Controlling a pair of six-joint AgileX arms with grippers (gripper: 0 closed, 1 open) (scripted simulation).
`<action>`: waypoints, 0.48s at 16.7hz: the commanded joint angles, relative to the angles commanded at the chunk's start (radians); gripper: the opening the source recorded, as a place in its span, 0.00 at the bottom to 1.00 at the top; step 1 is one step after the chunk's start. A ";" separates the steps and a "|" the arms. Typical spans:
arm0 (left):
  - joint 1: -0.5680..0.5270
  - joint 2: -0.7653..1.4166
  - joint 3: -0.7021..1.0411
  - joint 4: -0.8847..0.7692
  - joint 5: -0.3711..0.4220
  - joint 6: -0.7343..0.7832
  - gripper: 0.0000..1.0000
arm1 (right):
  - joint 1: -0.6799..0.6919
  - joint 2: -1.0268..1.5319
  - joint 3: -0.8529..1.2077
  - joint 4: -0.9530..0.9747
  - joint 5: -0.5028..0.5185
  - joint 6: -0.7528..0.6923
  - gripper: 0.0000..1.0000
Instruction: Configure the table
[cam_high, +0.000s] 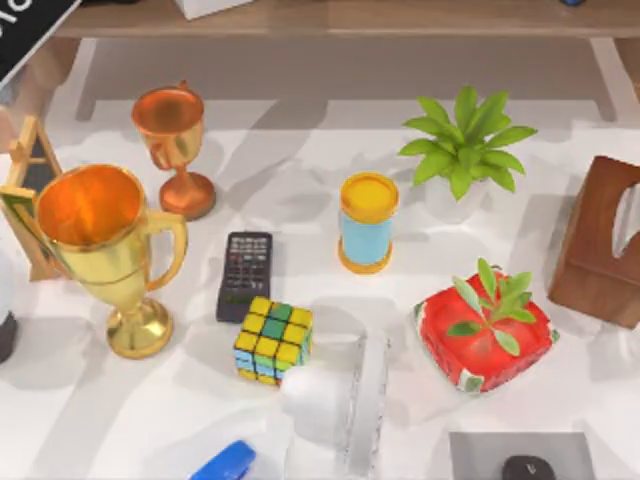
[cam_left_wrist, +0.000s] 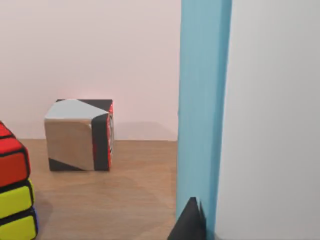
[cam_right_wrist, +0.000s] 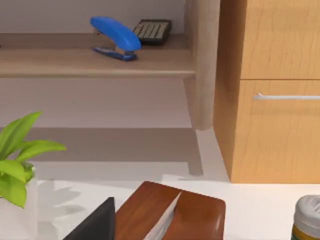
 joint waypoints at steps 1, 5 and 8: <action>-0.005 -0.025 -0.034 0.004 -0.005 0.000 0.00 | 0.000 0.000 0.000 0.000 0.000 0.000 1.00; -0.029 -0.101 -0.125 0.020 -0.030 0.002 0.00 | 0.000 0.000 0.000 0.000 0.000 0.000 1.00; -0.024 -0.097 -0.121 0.019 -0.029 0.003 0.00 | 0.000 0.000 0.000 0.000 0.000 0.000 1.00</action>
